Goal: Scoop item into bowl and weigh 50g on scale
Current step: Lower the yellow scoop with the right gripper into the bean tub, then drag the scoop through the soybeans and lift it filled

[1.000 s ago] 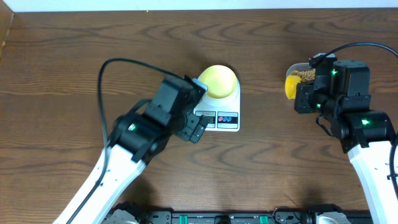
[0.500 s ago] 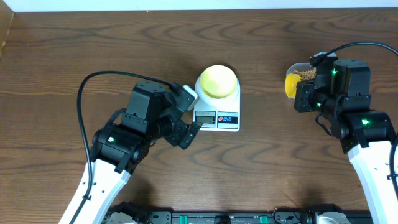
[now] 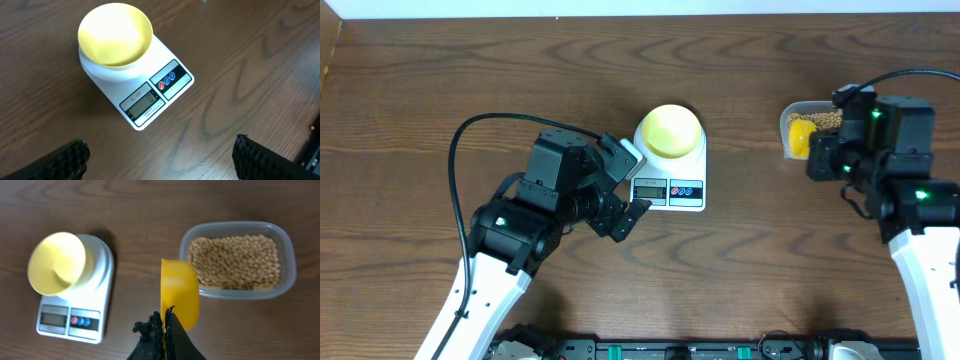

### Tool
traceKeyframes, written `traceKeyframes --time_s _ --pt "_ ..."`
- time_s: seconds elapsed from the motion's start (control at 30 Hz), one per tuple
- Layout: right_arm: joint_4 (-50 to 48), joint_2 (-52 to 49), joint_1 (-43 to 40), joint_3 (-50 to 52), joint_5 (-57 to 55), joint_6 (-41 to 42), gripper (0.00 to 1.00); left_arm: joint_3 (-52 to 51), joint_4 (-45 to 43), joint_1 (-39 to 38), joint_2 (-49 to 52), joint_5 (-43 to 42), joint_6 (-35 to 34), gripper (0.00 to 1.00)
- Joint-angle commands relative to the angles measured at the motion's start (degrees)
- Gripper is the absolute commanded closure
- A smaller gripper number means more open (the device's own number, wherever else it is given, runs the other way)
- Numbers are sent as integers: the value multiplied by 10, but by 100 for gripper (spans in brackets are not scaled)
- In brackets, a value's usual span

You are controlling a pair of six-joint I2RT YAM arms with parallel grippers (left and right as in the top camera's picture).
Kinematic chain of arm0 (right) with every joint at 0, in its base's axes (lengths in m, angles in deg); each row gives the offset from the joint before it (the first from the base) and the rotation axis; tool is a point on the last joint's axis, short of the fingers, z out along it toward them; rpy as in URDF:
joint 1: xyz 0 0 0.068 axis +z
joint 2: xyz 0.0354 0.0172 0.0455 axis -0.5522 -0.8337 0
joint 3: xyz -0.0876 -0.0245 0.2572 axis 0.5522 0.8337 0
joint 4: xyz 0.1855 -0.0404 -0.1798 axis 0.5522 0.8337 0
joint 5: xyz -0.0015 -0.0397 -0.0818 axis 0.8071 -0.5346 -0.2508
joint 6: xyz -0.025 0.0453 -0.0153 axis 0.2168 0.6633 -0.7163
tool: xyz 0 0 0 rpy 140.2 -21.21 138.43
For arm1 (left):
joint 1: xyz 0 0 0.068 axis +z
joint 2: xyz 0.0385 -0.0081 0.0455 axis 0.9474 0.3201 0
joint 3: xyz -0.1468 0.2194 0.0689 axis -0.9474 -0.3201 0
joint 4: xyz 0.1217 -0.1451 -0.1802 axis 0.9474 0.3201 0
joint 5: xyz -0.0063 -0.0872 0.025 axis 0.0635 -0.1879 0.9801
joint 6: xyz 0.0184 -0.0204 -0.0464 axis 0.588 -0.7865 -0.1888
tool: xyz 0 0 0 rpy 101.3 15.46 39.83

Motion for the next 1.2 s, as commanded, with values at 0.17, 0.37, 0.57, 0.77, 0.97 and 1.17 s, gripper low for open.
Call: traceKeyframes --time_s 0.17,0.37,0.57,0.77,0.97,1.17 --pt "1 -42 -98 -12 37 -133 99 0 -1 3 3 -9 11 6" --pt "-43 -97 -136 -12 37 -156 99 0 -1 3 3 -9 11 6" --pt "-76 -143 -137 -12 30 -183 99 0 -1 3 3 -9 11 6" --pt "-120 -174 -137 -12 8 -209 99 0 -1 3 3 -9 11 6" --pt "-138 -196 -137 -12 2 -232 99 0 -1 3 3 -9 11 6" --pt "-149 -219 -137 -12 2 -238 99 0 -1 3 3 -9 11 6"
